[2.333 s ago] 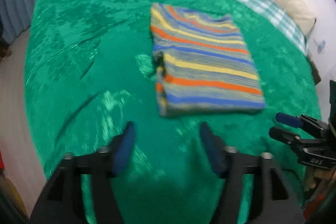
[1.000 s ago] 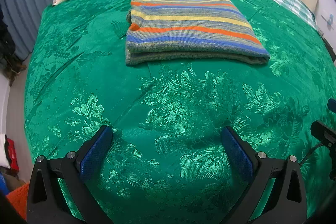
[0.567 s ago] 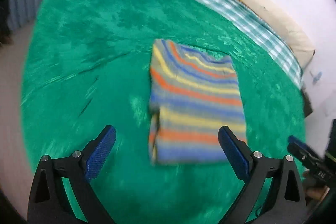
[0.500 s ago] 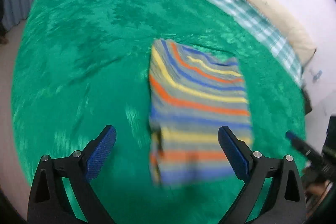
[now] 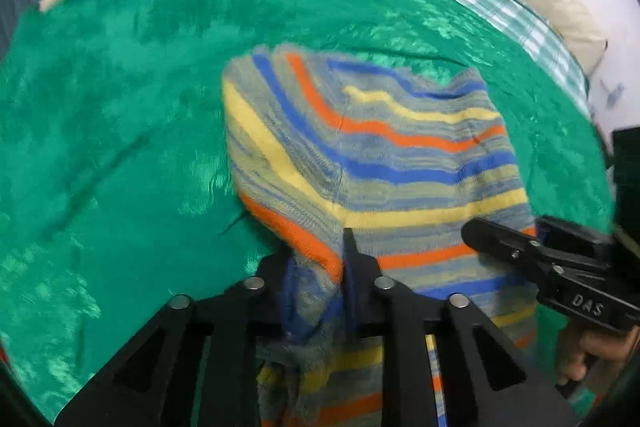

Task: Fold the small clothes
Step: 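Lift the gripped end and fold it over onto the other end, then open both tools and release the folded sweater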

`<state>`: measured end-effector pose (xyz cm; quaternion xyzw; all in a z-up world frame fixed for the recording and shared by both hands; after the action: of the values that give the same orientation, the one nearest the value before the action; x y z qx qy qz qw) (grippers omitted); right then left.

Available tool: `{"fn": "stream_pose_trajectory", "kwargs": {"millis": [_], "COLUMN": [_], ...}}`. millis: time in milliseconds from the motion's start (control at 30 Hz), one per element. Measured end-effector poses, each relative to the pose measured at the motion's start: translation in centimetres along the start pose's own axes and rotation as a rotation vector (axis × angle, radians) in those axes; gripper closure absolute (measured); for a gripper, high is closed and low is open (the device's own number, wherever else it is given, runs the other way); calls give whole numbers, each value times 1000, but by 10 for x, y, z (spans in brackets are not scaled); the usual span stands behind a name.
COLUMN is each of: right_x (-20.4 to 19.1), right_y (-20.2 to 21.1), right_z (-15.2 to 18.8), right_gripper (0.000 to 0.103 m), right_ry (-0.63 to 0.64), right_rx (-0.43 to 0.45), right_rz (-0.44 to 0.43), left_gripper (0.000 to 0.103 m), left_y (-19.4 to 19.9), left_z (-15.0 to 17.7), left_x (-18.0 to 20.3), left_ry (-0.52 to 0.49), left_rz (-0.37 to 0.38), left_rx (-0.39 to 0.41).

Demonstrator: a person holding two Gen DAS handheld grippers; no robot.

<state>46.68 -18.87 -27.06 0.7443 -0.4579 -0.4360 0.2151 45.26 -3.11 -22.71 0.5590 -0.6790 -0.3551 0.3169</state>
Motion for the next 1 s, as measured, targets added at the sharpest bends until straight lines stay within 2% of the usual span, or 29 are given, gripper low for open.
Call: {"fn": "stream_pose_trajectory", "kwargs": {"millis": [67,200,333,367,400,433,467,500,533,600,700,767,900,1000], "right_x": [-9,-30,-24,-18,-11,4,20,35,53,70,69,55,7,-23], "right_y": [13,57,97,104,109,112,110,112,118,139,172,194,231,251], "right_z": [-7,-22,-28,-28,-26,-20,-14,-7,4,22,48,65,101,130], "right_gripper": [77,77,77,77,75,65,40,27,21,21,17,4,2,1], "right_ry": [51,124,133,124,111,88,68,49,23,12,39,48,68,50], "right_rx": [34,105,141,147,150,137,111,90,79,82,82,88,101,106], "right_rz": [39,37,43,51,59,88,139,197,261,307,354,362,355,352], "left_gripper": [86,86,85,78,61,48,33,33,32,29,14,5,4,4], "left_y": [15,55,73,68,59,46,35,32,35,52,84,113,165,198], "left_z": [-8,-23,-28,-26,-24,-18,-12,-4,4,23,44,59,92,114], "left_x": [5,23,48,54,56,55,50,45,41,33,25,26,34,39], "left_ry": [-15,-33,-55,-51,-48,-47,-47,-44,-39,-38,-70,-93,-83,-13], "left_rz": [2,60,83,85,73,28,-29,-74,-88,-98,-183,-233,-266,-241], "left_rx": [35,105,156,145,125,96,73,65,65,90,138,173,175,162]}}
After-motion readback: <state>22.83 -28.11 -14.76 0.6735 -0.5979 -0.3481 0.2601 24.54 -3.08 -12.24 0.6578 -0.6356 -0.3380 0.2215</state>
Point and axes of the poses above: each gripper's, at about its wrist camera, not at the fingertips, and y roughly against the way its jaws point, x to its right, z to its underside, the point moved 10 cm from there along -y, roughly the way its jaws point, and after that the axes turned 7 degrees about -z, right-handed, at the moved point
